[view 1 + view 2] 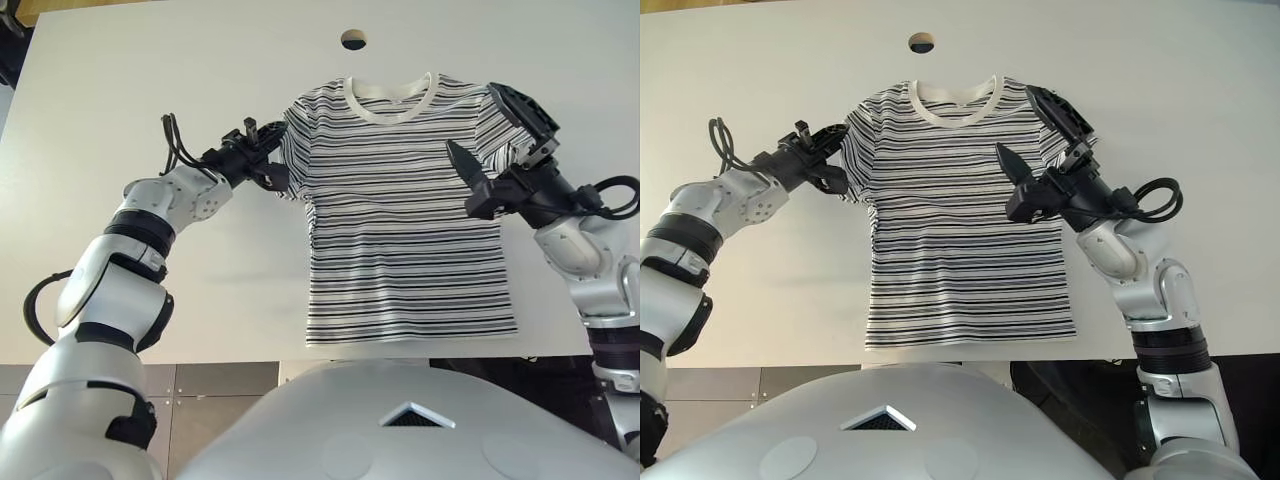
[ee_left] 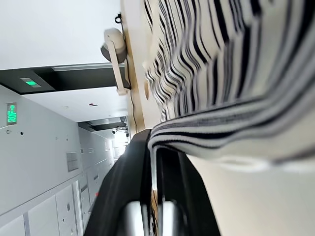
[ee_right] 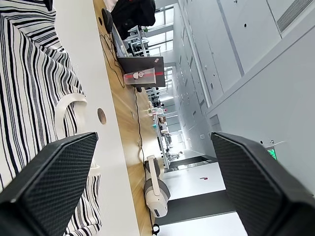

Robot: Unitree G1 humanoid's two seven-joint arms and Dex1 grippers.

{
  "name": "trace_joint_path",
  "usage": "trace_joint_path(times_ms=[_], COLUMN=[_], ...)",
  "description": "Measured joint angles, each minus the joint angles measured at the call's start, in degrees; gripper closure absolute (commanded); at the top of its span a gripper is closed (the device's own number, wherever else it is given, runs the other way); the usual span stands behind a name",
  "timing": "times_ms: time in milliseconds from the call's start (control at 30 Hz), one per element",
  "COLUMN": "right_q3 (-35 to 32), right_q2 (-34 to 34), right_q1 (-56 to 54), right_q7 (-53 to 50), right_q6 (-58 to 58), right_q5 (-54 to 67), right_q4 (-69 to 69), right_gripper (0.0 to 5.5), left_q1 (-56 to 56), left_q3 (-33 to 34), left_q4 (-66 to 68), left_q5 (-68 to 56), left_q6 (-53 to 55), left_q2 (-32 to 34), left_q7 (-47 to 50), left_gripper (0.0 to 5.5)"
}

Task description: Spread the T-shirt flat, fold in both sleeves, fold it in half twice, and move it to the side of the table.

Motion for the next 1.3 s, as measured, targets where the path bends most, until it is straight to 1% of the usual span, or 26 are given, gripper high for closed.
trace_joint_path(times_ms=[300,433,567,700,867,967,1033,1133,1233,1300], right_q3=[-0.9,-1.1,-1.1,-1.1,-2.0,-3.6,-4.2,-3.2,1.2,6.6], right_q2=[0.0,0.0,0.2,0.5,0.3,-1.1,-2.4,-3.7,-4.2,-4.0], right_q1=[0.9,1.0,1.0,0.9,0.0,-5.4,-10.5,-21.9,-33.1,-39.6], right_q7=[0.0,-0.2,-0.7,-1.0,-1.3,-3.8,-6.0,-11.1,-16.0,-18.4], right_q6=[-0.2,-0.2,-0.3,-0.3,-0.2,0.1,0.0,-0.1,0.6,1.6], right_q5=[0.4,0.3,0.2,-0.3,-0.2,-0.9,-1.3,-3.9,-9.0,-13.6], right_q4=[0.3,1.2,2.2,2.8,4.6,12.4,19.9,35.0,51.6,62.8], right_gripper=[1.24,1.24,1.24,1.24,1.24,1.24,1.24,1.24,1.24,1.24], left_q1=[-0.3,-3.0,-4.4,-5.9,-5.9,-5.7,-4.9,-2.3,0.6,3.6], left_q3=[1.0,0.4,-0.6,-1.3,-1.4,0.0,2.1,8.2,12.4,14.7], left_q4=[-2.7,-1.5,1.8,4.1,4.6,3.3,0.7,-5.8,-9.8,-12.7], left_q5=[-0.3,0.5,1.1,1.1,0.5,-1.2,-3.2,-9.5,-13.8,-15.0], left_q6=[1.5,2.3,2.9,2.7,2.5,2.4,2.2,0.6,0.2,0.9], left_q2=[-3.8,-7.3,-11.3,-13.6,-14.1,-13.4,-12.7,-12.1,-11.4,-10.8], left_q7=[2.8,3.0,3.4,3.4,3.4,3.4,4.5,6.2,6.3,6.4], left_gripper=[5.38,5.38,4.78,4.19,3.27,2.79,2.69,2.69,2.69,2.69])
